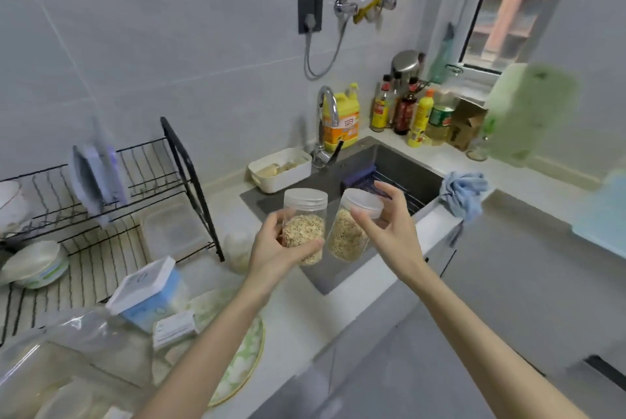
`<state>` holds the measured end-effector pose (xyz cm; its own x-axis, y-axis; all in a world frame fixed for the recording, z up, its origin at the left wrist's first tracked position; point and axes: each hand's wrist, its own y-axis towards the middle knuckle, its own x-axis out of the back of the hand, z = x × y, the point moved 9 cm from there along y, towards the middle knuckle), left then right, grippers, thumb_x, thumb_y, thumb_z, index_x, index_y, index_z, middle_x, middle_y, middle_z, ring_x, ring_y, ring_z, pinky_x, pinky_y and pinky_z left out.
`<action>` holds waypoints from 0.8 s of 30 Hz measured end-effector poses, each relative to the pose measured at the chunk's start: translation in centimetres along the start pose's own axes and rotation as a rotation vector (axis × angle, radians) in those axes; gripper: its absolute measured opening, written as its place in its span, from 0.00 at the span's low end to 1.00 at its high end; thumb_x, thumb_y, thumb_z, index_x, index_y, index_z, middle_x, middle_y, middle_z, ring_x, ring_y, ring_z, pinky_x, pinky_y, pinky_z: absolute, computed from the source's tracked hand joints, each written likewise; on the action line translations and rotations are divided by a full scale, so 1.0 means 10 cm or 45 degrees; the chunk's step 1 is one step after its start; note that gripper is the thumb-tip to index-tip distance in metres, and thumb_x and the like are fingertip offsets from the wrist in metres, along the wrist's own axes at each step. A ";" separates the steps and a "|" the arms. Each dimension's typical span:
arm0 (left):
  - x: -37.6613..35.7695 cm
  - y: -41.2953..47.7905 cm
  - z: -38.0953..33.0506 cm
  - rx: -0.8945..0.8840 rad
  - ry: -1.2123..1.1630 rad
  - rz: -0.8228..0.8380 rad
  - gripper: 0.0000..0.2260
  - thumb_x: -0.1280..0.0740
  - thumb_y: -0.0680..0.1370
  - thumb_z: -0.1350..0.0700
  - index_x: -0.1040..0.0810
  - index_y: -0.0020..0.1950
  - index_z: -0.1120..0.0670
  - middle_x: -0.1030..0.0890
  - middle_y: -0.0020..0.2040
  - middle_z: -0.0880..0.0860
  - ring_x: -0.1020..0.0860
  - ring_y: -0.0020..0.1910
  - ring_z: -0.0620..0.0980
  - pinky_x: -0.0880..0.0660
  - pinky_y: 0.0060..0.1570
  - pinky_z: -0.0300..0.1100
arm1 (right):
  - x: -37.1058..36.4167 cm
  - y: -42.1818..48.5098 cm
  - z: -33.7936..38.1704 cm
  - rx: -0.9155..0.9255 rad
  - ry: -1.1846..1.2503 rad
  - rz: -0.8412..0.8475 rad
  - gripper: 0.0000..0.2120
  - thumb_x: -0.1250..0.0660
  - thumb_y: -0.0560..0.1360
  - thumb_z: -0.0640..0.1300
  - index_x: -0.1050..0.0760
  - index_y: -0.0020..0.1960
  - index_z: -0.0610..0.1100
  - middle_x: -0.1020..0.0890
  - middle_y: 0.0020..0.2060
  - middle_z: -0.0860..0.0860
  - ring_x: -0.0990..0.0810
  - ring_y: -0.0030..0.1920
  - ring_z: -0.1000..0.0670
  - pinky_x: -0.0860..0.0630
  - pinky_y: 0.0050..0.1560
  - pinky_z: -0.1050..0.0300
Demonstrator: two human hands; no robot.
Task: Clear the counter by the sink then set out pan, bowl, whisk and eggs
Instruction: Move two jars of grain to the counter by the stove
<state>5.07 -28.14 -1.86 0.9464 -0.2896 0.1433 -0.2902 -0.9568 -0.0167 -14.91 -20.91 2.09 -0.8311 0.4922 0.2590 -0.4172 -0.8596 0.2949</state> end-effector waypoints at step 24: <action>-5.53 -1.15 -1.06 -0.207 0.030 0.881 0.36 0.20 0.64 0.52 0.32 0.68 0.51 0.23 0.60 0.49 0.23 0.56 0.42 0.23 0.52 0.36 | 5.33 -1.57 -0.85 -0.252 -0.241 -0.778 0.29 0.27 0.69 0.55 0.32 0.67 0.53 0.24 0.61 0.56 0.24 0.60 0.57 0.26 0.58 0.62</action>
<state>-45.38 -0.83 0.92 0.5345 -0.8270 0.1745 -0.8428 -0.5370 0.0363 -55.75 17.67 3.43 -0.3528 0.8985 0.2610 -0.8669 -0.4189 0.2702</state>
